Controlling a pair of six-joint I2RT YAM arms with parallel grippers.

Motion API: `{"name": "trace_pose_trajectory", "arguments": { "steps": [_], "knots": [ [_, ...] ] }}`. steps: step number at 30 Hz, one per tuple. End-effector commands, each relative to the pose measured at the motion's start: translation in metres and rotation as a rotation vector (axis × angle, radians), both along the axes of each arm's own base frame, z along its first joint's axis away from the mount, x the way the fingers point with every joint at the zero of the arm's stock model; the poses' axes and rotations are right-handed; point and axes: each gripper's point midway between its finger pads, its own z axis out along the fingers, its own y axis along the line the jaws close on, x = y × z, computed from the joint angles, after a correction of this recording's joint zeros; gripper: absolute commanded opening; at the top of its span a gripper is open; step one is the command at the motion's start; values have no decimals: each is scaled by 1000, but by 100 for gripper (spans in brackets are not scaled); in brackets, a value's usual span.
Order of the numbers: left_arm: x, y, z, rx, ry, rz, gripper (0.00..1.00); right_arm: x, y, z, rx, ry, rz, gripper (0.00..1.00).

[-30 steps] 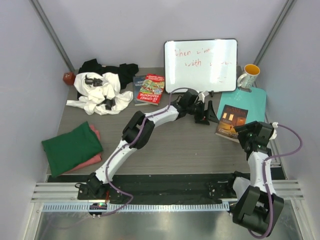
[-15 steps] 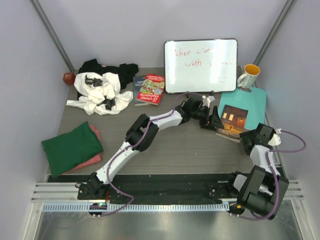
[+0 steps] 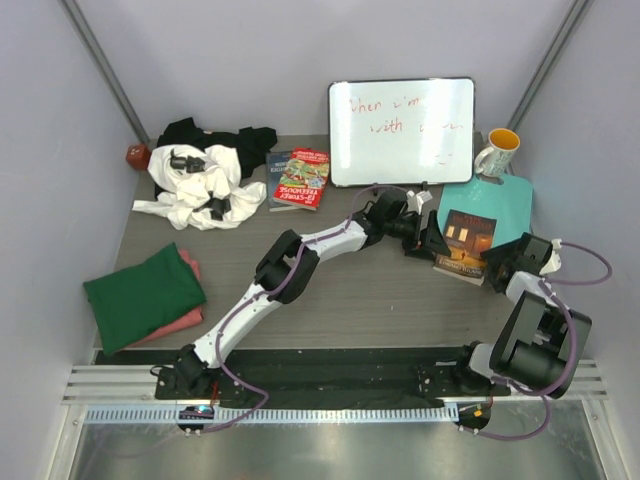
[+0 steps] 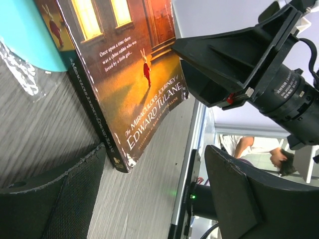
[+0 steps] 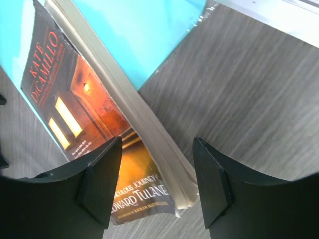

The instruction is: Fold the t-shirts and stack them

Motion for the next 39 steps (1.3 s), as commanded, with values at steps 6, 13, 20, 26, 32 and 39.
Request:
{"name": "trace_pose_trajectory", "arguments": {
  "steps": [6, 13, 20, 26, 32, 39],
  "knots": [
    [-10, 5, -62, 108, 110, 0, 83, -9, 25, -42, 128, 102, 97, 62],
    [-17, 7, -58, 101, 117, -25, 83, -3, 44, -51, 207, 104, 168, 43],
    [-20, 12, -49, 105, 101, -30, 82, 8, 64, -50, 245, 69, 262, 23],
    [-18, 13, -52, 118, 100, -17, 79, 14, 72, -42, 227, 56, 318, 20],
    [-13, 15, -60, 160, 101, 21, 48, 14, 82, -44, 233, 86, 360, 19],
    [-19, 32, -65, 216, 71, 38, 0, 13, 77, -35, 195, 68, 348, 23]
  ]
}}
